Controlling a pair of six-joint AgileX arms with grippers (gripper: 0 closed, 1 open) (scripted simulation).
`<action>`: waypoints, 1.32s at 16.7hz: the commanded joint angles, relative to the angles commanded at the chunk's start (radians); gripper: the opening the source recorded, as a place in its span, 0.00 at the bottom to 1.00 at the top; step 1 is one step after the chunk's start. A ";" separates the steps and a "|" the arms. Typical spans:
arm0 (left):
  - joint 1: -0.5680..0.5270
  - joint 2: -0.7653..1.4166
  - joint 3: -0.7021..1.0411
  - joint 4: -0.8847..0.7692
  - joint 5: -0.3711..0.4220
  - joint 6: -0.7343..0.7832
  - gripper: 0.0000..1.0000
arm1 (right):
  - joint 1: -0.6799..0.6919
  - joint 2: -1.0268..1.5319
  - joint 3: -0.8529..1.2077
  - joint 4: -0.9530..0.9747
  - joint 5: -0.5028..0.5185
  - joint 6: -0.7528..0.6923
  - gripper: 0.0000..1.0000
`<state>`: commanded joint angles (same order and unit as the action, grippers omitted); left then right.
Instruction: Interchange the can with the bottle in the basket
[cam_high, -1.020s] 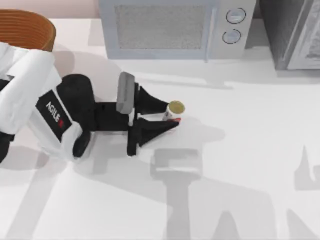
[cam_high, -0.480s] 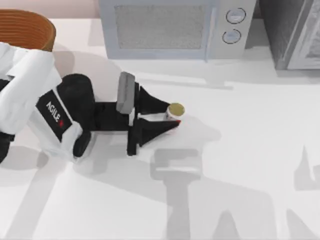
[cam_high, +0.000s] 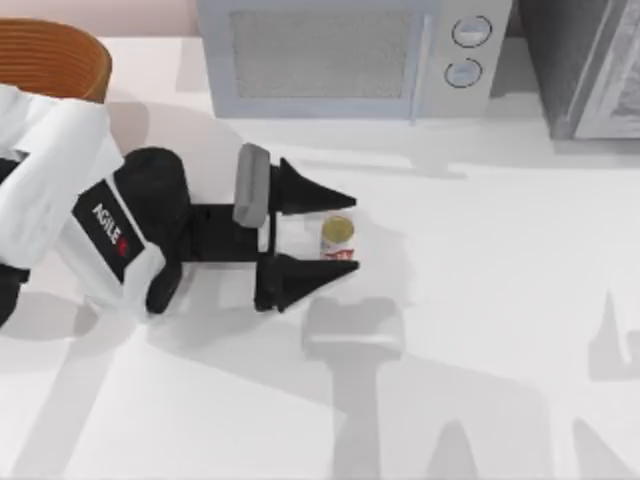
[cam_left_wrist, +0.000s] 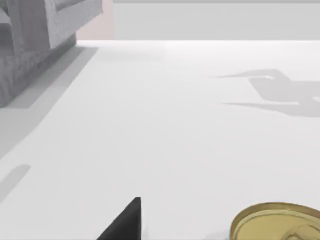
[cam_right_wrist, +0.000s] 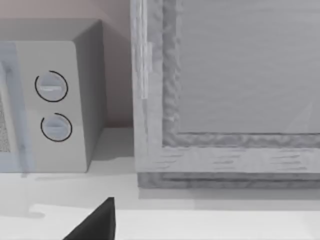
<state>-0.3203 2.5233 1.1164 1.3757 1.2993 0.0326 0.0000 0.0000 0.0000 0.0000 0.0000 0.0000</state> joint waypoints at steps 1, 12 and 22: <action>0.000 0.000 0.000 0.000 0.000 0.000 1.00 | 0.000 0.000 0.000 0.000 0.000 0.000 1.00; 0.011 -0.102 -0.091 -0.085 -0.089 -0.003 1.00 | 0.000 0.000 0.000 0.000 0.000 0.000 1.00; 0.056 -1.057 -0.637 -0.629 -0.640 0.022 1.00 | 0.000 0.000 0.000 0.000 0.000 0.000 1.00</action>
<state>-0.2647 1.4665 0.4793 0.7464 0.6594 0.0542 0.0000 0.0000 0.0000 0.0000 0.0000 0.0000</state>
